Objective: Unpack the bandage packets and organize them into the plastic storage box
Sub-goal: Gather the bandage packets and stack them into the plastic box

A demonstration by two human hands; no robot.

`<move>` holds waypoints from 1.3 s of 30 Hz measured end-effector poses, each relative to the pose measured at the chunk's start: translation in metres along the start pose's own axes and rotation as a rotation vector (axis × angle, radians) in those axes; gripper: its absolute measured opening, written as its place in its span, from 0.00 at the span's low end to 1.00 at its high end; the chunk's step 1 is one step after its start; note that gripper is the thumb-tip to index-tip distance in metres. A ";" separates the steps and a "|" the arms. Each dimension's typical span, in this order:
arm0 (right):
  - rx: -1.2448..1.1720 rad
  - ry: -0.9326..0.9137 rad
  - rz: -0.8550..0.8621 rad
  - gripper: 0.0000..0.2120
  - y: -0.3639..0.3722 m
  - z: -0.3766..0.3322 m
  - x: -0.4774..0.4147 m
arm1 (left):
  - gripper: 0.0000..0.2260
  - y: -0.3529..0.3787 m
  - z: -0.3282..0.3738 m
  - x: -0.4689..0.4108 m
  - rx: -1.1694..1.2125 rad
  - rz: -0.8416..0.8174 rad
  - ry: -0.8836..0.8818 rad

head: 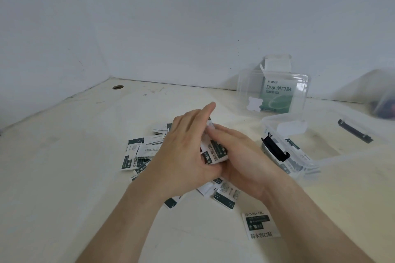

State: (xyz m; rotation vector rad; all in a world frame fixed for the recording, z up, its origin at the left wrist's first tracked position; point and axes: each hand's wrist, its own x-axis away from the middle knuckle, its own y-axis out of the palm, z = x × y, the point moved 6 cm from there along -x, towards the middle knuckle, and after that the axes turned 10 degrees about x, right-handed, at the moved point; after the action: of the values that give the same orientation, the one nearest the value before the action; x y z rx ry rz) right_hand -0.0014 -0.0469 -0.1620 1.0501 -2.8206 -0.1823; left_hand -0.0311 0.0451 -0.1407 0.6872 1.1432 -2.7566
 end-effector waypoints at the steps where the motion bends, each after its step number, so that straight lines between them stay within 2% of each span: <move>1: 0.003 -0.001 -0.020 0.13 0.002 0.000 -0.001 | 0.47 -0.002 -0.002 0.000 -0.022 0.016 -0.015; 5: -0.026 -0.016 -0.036 0.12 0.002 -0.002 0.000 | 0.49 0.000 -0.003 -0.001 0.023 -0.005 -0.051; 8: -0.082 -0.013 0.006 0.27 -0.002 -0.008 0.006 | 0.47 -0.002 -0.004 -0.001 0.299 -0.057 -0.170; 9: -0.089 -0.015 -0.013 0.27 -0.001 -0.010 0.007 | 0.42 -0.006 -0.004 -0.001 0.402 -0.022 -0.187; 12: -0.122 -0.004 -0.155 0.17 0.008 -0.011 0.007 | 0.19 -0.025 -0.002 -0.003 0.602 0.167 -0.160; 13: -0.146 0.018 -0.197 0.17 0.010 -0.009 0.006 | 0.13 -0.027 0.000 -0.002 0.637 0.203 -0.157; 15: -0.229 0.049 -0.287 0.16 0.016 -0.006 0.005 | 0.10 -0.028 0.006 -0.001 0.639 0.248 -0.137; 17: -0.306 0.056 -0.354 0.16 0.022 -0.004 0.006 | 0.11 -0.028 0.011 0.000 0.595 0.322 -0.115; 20: -0.369 0.050 -0.379 0.13 0.027 -0.003 0.006 | 0.17 -0.032 0.010 0.000 0.574 0.462 -0.138; 24: -0.185 0.058 -0.293 0.09 0.025 -0.007 0.008 | 0.19 -0.039 0.003 -0.001 0.590 0.519 -0.203; 25: -0.115 0.047 -0.253 0.09 0.022 -0.007 0.008 | 0.19 -0.041 0.002 -0.001 0.578 0.518 -0.207; 28: 0.071 -0.033 -0.098 0.17 0.010 -0.018 0.010 | 0.19 -0.050 0.002 -0.004 0.508 0.479 -0.225; 32: 0.452 -0.171 -0.011 0.14 0.004 -0.042 0.018 | 0.19 -0.050 0.016 -0.013 0.296 0.342 -0.223; 35: 0.559 -0.156 -0.014 0.16 0.002 -0.049 0.023 | 0.21 -0.047 0.024 -0.018 0.183 0.301 -0.233; 39: 0.552 -0.137 -0.001 0.11 -0.003 -0.055 0.030 | 0.21 -0.041 0.035 -0.024 0.169 0.275 -0.238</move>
State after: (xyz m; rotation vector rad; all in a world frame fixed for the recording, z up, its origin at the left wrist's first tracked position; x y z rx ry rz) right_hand -0.0132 -0.0732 -0.1056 1.1631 -3.0730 0.5791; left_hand -0.0325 0.0483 -0.0823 0.4721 0.7170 -2.6293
